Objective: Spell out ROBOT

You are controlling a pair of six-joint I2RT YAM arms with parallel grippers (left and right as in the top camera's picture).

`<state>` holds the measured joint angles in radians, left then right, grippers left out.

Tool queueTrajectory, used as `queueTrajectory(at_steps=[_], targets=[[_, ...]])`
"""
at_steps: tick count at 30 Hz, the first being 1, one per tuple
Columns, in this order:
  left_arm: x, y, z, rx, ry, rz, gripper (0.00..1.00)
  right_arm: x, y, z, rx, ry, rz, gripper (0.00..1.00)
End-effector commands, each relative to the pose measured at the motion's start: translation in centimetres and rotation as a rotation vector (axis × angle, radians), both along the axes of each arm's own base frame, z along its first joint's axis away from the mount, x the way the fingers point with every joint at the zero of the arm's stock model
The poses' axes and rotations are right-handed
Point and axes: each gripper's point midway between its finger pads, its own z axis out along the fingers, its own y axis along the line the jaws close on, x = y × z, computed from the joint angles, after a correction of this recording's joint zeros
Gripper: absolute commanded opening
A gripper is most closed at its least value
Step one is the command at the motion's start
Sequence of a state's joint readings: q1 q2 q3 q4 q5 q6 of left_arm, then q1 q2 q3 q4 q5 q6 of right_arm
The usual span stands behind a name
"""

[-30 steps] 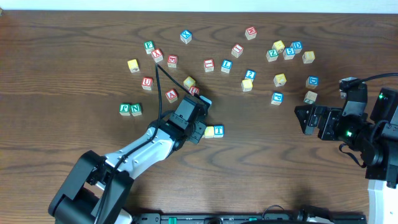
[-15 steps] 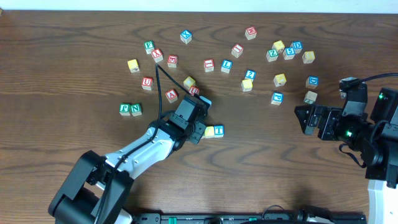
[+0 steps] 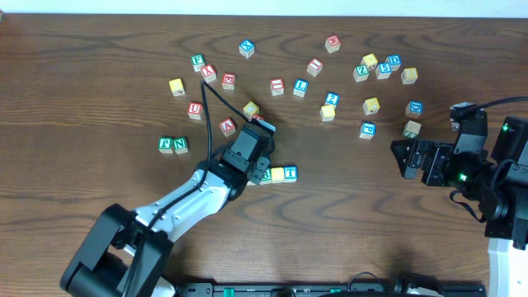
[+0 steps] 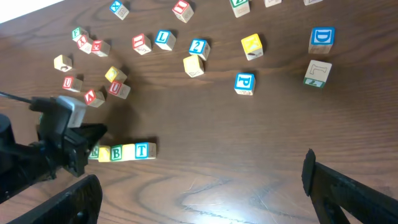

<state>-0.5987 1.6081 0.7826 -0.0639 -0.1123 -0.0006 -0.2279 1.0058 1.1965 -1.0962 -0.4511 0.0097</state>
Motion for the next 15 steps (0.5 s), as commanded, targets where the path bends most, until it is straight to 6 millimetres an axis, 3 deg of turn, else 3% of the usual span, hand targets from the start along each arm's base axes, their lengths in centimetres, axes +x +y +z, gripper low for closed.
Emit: queueTrajectory(at_steps=[1,7,15], targets=[[1.3,1.3,1.9,0.032,-0.071,0.094,0.07,0.0,-0.2,0.3,-0.015,-0.015,0.006,0.99],[1.1,2.1,1.6,0.06,-0.06,0.122,0.07,0.0,-0.2,0.3,-0.015,-0.015,0.006,0.99],[1.7,5.0,1.2,0.055,-0.027,0.224,0.07,0.0,-0.2,0.3,-0.015,-0.015,0.006,0.99]])
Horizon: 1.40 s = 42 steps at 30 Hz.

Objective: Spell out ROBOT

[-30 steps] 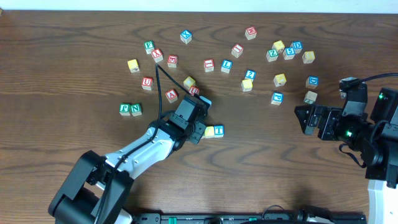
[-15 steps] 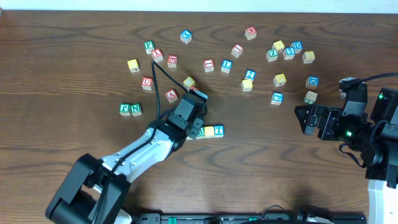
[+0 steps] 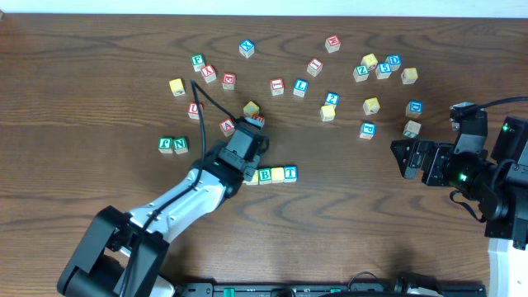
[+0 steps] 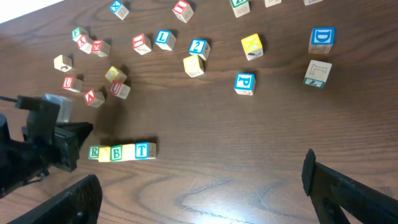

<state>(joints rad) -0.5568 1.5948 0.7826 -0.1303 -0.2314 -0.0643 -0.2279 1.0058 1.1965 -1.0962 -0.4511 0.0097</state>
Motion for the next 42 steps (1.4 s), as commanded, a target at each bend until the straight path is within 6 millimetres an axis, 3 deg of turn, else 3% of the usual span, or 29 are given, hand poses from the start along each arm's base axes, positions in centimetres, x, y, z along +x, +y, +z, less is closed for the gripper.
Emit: queueTrajectory(at_steps=[1,22,27,42], targets=[[1.1,1.3,1.1,-0.023,-0.02,0.068,0.07,0.0,-0.2,0.3,-0.015,-0.015,0.006,0.99],[0.3,1.5,0.3,-0.058,0.048,0.06,0.07,0.0,-0.2,0.3,-0.015,-0.015,0.006,0.99],[-0.3,0.0,0.0,-0.127,0.092,0.011,0.07,0.0,-0.2,0.3,-0.015,-0.015,0.006,0.99],[-1.7,0.6,-0.7,-0.102,0.154,0.013,0.07,0.0,-0.2,0.3,-0.015,-0.015,0.006,0.99]])
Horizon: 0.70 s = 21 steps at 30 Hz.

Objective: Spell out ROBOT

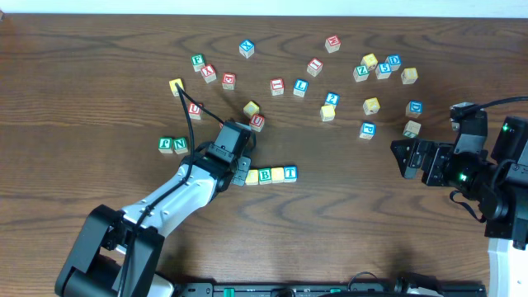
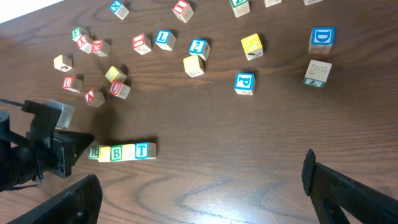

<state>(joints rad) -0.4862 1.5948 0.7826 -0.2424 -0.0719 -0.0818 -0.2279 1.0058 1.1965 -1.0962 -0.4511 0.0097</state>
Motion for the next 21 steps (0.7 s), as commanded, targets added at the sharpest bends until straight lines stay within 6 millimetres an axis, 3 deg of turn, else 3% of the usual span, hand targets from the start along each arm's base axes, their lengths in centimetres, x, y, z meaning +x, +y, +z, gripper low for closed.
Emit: queueTrajectory(at_steps=[1,21], targets=[[0.45,-0.47,1.01,-0.028,-0.012,0.003,0.07,-0.02,-0.16,0.3,-0.015,-0.015,0.006,0.99],[0.35,-0.92,1.02,-0.05,-0.005,-0.008,0.07,-0.02,-0.16,0.3,-0.015,-0.015,0.006,0.99]])
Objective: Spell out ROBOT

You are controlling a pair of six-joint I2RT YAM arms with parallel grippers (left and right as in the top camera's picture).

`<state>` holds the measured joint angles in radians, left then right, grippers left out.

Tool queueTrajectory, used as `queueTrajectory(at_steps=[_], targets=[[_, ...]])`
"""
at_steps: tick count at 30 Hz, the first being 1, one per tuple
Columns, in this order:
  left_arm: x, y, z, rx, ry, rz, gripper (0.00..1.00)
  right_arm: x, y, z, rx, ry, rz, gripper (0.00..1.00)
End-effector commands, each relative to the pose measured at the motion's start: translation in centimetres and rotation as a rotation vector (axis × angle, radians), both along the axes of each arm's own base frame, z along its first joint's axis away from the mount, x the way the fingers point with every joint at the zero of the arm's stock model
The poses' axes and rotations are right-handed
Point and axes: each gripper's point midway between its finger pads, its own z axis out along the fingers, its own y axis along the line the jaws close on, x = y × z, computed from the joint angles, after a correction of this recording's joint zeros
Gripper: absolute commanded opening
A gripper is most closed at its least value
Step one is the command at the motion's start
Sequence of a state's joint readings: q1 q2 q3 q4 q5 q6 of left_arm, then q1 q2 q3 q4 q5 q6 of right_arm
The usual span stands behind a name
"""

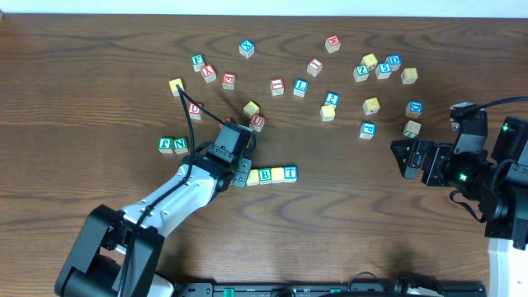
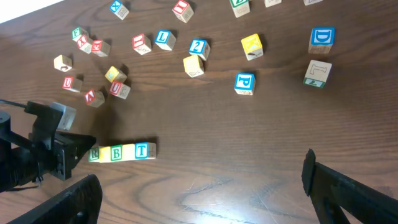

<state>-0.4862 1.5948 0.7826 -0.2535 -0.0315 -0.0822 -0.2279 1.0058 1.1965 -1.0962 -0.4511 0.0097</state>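
A row of five letter blocks lies mid-table: a green R block [image 2: 94, 152], a yellow block [image 2: 105, 152], a green B block [image 2: 116, 152], a second yellow block [image 2: 129, 151] and a blue T block [image 2: 142, 150]. In the overhead view the B block [image 1: 265, 175] and T block [image 1: 290, 172] show plainly. My left gripper [image 1: 238, 174] sits at the row's left end with its fingers apart by the R block, partly covering it from above. Far off at the right, my right gripper [image 2: 199, 193] stands wide open with nothing in it.
Many loose letter blocks are scattered across the far half of the table, among them a blue P block [image 2: 244, 83], a blue D block [image 2: 322, 38], a red U block [image 2: 118, 89] and green blocks [image 1: 173, 145] left of the left arm. The left arm's cable [image 1: 190, 115] loops over some of them.
Almost nothing has changed. My left gripper is a touch closer to the row's left end, and the right arm has not moved.
My left gripper was over the row's left end, hiding it. Then it stood back up-left of the row, with the R block showing in place. Later it was lower and further left, level with the row at the R end, where it stays.
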Motion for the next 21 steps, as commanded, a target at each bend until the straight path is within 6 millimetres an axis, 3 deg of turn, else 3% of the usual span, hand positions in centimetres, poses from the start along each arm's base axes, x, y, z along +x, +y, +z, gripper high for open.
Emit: queueTrajectory(at_steps=[1,21], targets=[[0.87,-0.41,1.2,-0.023,-0.032,0.009,0.07,-0.02,-0.16,0.3,-0.015,-0.015,0.006,0.99],[1.38,-0.85,1.52,-0.043,-0.054,0.002,0.07,-0.02,-0.16,0.3,-0.015,-0.015,0.006,0.99]])
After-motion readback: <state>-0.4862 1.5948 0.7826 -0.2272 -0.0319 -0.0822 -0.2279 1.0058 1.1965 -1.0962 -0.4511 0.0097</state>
